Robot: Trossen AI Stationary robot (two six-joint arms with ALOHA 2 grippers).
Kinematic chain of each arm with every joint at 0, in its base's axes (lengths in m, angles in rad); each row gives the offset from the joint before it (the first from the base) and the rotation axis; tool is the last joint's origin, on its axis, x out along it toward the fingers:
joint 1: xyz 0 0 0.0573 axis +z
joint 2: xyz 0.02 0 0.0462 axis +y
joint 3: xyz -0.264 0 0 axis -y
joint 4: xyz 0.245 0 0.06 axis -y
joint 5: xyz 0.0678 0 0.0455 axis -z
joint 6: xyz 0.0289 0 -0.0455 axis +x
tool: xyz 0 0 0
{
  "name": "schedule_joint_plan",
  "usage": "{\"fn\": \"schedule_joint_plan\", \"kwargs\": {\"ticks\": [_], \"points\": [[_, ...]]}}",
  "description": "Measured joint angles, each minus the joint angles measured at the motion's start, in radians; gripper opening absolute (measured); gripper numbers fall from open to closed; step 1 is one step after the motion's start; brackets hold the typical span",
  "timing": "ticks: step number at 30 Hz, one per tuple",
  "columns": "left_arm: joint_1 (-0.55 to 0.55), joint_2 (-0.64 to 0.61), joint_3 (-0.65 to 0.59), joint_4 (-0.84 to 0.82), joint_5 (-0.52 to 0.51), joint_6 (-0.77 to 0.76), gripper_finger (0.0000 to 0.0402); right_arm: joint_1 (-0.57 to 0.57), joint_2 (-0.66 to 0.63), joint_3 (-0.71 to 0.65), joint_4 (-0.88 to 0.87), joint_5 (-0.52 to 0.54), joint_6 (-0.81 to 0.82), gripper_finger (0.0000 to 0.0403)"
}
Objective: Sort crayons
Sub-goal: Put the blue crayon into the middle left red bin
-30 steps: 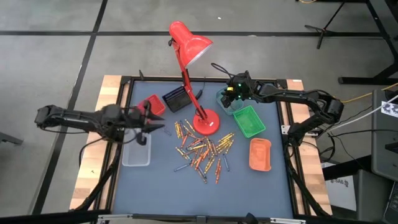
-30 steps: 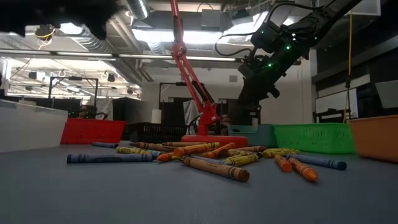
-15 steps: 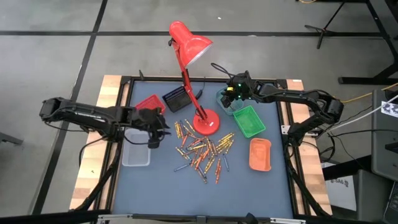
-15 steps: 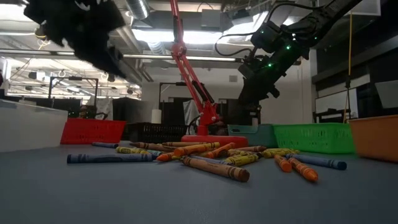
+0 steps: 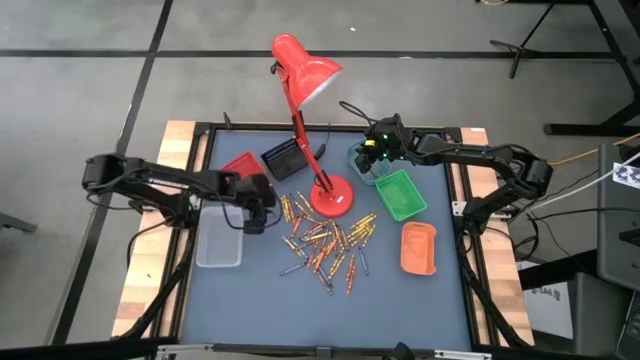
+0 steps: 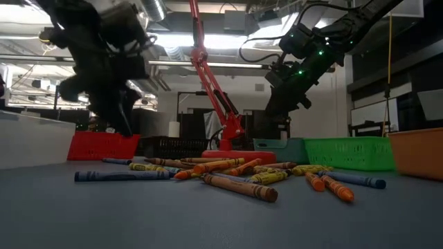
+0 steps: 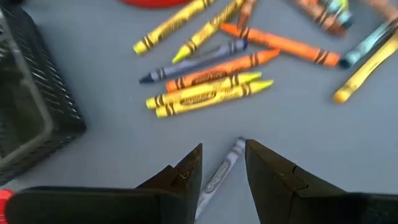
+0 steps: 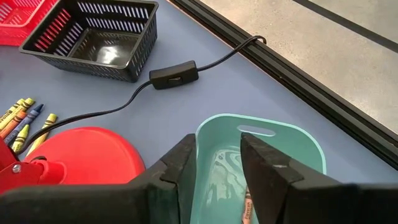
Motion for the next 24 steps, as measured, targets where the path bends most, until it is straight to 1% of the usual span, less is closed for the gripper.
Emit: {"fn": "schedule_joint_plan", "kwargs": {"ticks": [6,10,19,24], "points": [[0.011,0.071,0.0,0.0,0.002,0.036,0.0106,0.0,0.0,0.0,0.0,0.0,0.0,0.0124],[0.011,0.102,0.0,0.0,0.026,0.064,0.0106,0.0,0.0,0.0,0.0,0.0,0.0,0.0124],[0.011,0.189,0.003,0.006,0.031,0.076,0.0106,0.0,0.0,0.0,0.0,0.0,0.0,0.0124],[0.011,0.212,0.005,0.008,0.032,0.076,0.0103,0.0,0.0,0.0,0.0,0.0,0.0,0.0124]]}}
